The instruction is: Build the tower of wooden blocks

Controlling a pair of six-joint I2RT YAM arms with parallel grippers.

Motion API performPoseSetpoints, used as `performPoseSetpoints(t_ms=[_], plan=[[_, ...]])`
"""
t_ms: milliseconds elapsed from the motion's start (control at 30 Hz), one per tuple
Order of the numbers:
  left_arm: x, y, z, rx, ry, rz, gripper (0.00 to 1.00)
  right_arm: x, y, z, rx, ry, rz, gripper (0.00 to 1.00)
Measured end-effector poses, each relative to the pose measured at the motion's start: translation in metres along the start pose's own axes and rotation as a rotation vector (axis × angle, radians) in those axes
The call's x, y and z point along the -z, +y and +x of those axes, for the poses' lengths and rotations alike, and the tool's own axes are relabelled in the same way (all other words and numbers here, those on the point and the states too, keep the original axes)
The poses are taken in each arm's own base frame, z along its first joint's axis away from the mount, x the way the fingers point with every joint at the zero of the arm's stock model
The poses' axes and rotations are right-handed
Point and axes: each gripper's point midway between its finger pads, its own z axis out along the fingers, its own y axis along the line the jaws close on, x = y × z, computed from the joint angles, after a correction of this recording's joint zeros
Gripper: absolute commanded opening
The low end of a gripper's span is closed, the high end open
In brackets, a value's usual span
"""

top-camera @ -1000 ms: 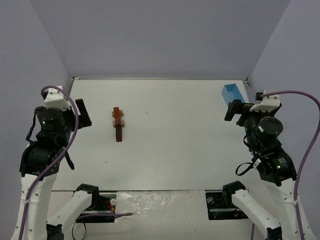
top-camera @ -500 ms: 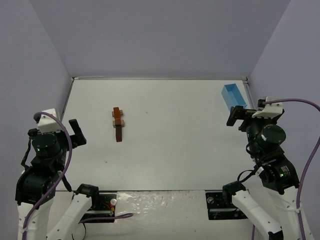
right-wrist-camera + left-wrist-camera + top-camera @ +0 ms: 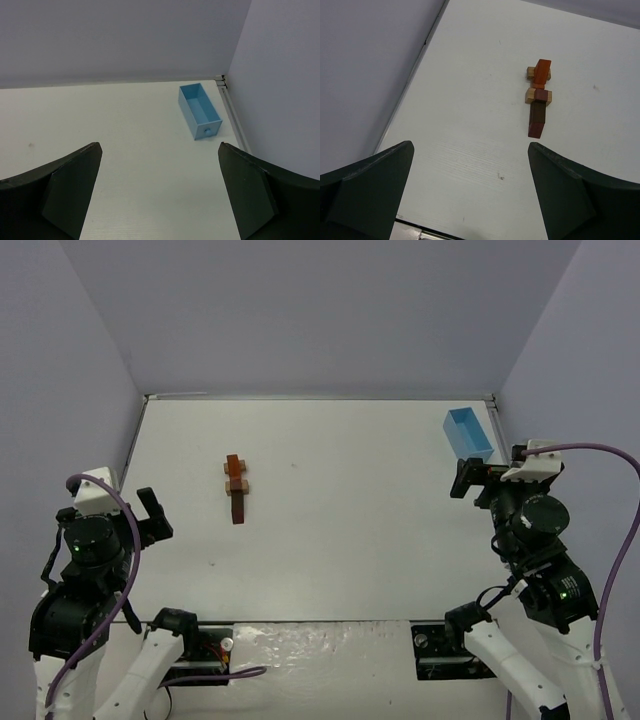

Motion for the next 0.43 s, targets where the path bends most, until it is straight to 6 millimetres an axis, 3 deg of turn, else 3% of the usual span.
performPoseSetpoints(t_ms=[433], plan=[[-0.0070,-0.0034,0.0072,-0.005,0.047,-0.003,0.97,-0.0035,0.0032,0.0031,0.007,0.014,-0.006,1.00]])
